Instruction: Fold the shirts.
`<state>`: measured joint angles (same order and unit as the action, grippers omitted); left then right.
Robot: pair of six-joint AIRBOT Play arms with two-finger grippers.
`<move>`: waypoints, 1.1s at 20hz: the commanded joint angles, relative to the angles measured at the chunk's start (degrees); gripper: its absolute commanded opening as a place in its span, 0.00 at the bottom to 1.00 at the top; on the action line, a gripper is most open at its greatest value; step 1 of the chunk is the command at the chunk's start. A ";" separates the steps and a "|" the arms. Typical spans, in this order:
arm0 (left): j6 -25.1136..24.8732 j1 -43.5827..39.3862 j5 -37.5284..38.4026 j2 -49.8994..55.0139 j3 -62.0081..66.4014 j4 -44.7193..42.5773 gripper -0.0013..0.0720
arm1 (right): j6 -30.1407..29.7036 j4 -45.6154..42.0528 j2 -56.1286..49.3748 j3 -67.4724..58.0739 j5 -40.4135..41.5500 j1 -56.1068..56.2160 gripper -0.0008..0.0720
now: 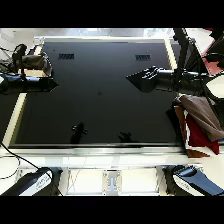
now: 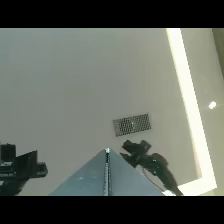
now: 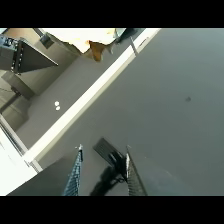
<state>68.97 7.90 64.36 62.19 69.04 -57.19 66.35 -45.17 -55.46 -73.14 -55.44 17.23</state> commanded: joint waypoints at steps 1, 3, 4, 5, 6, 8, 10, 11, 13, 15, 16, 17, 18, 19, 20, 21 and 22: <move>0.00 0.35 -9.27 1.01 0.00 -2.95 0.73 | 0.02 -2.03 -0.04 -0.07 -0.52 0.07 0.44; 3.65 2.08 -23.12 0.96 0.04 -5.75 0.99 | 0.04 -2.21 -0.04 -0.07 -0.50 0.07 0.44; 8.72 3.91 -29.88 1.16 0.04 -8.09 0.96 | 0.04 -2.27 -0.07 -0.07 -0.48 0.07 0.44; 16.98 6.93 -36.09 1.70 0.04 -10.47 0.92 | 0.04 -2.64 -0.07 -0.07 -0.46 0.07 0.45; 25.00 10.91 -40.28 2.58 0.04 -10.69 0.87 | 0.17 -3.23 -0.07 -0.07 -0.44 0.07 0.45; 38.95 18.75 -41.13 5.66 0.04 -10.27 0.87 | 0.20 -3.34 -0.09 -0.07 0.13 0.07 0.45; 45.59 26.21 -34.29 10.71 0.04 -10.23 0.87 | 0.61 -3.30 -0.09 -0.07 2.01 0.07 0.45; 46.21 28.72 -32.70 13.51 0.04 -9.46 0.87 | 0.61 -3.32 -0.09 -0.07 3.43 0.07 0.45; 46.23 32.44 -33.18 19.52 0.04 -1.99 0.87 | 1.22 -3.28 -0.09 -0.07 6.38 0.07 0.45; 43.17 33.31 -34.07 25.59 0.04 4.79 0.87 | 3.21 -3.28 -0.09 -0.07 9.03 0.07 0.45; 40.85 33.22 -35.60 28.15 0.07 8.35 0.87 | 3.69 -3.26 -0.07 -0.07 9.92 0.07 0.45; 36.98 32.70 -37.94 30.45 0.09 13.77 0.87 | 3.69 -3.08 -0.07 -0.07 10.36 0.07 0.45; 30.51 32.13 -40.68 32.57 0.39 20.33 0.87 | 4.17 -2.99 -0.07 -0.07 10.45 0.07 0.45; 22.88 31.50 -42.47 34.69 1.49 26.03 0.87 | 5.70 -3.02 -0.07 -0.07 10.45 0.07 0.45; 16.83 30.91 -42.73 36.81 3.32 29.88 0.87 | 6.49 -3.02 -0.07 -0.07 10.45 0.07 0.45; 13.16 30.21 -42.69 39.10 5.77 33.07 0.87 | 6.51 -3.02 -0.07 -0.07 10.45 0.07 0.45; 11.76 29.59 -42.71 41.09 8.15 34.47 0.91 | 6.64 -2.99 -0.07 -0.07 10.49 0.07 0.45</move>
<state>93.08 38.54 23.90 97.23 72.88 -34.89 71.42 -48.23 -55.51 -73.17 -45.82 17.28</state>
